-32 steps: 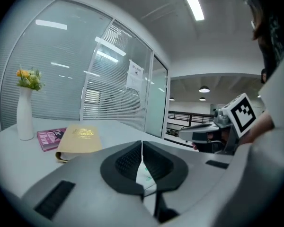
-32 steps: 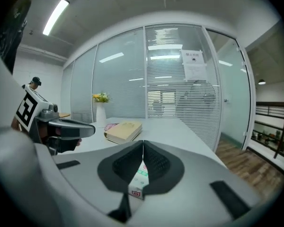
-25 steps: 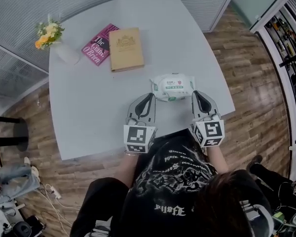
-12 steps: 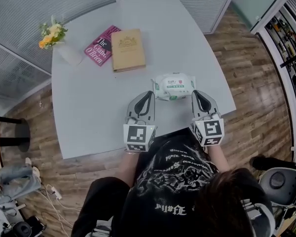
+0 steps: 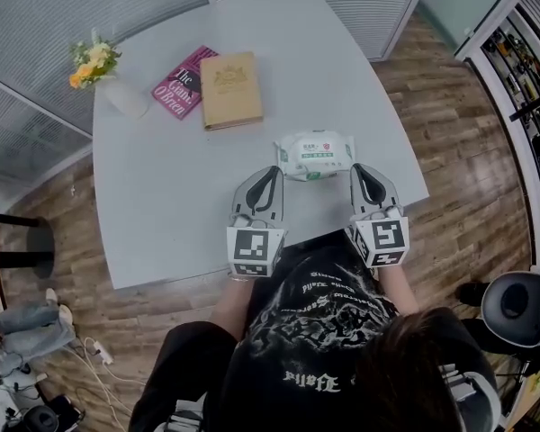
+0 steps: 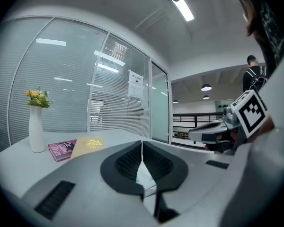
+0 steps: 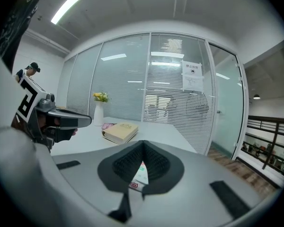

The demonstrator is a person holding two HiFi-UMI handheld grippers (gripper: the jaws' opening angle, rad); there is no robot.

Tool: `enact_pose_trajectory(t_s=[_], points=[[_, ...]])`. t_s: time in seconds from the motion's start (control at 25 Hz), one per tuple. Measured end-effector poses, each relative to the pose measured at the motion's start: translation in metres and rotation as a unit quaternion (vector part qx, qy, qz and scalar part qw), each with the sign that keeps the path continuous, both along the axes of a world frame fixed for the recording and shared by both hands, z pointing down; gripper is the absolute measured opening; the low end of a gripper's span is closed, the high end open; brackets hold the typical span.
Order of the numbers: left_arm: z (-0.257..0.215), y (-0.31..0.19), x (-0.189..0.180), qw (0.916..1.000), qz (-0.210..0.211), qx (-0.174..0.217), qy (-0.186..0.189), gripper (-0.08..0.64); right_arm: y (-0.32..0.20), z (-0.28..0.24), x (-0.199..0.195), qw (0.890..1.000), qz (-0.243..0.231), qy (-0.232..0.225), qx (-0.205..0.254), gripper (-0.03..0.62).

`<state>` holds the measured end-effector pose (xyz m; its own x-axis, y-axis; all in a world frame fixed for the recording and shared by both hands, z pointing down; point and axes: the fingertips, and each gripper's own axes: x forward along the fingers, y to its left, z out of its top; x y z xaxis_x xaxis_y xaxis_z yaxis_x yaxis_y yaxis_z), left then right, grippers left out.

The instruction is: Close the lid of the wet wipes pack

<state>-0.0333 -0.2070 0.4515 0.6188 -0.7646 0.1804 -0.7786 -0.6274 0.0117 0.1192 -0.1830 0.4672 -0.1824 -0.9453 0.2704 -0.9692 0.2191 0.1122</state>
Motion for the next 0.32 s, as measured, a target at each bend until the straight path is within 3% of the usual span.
enact_pose_trajectory(t_s=[0.32], points=[[0.0005, -0.0003, -0.0018, 1.0, -0.004, -0.003, 0.006, 0.011, 0.0014, -0.0002, -0.0034, 1.0, -0.015, -0.007, -0.004, -0.002]])
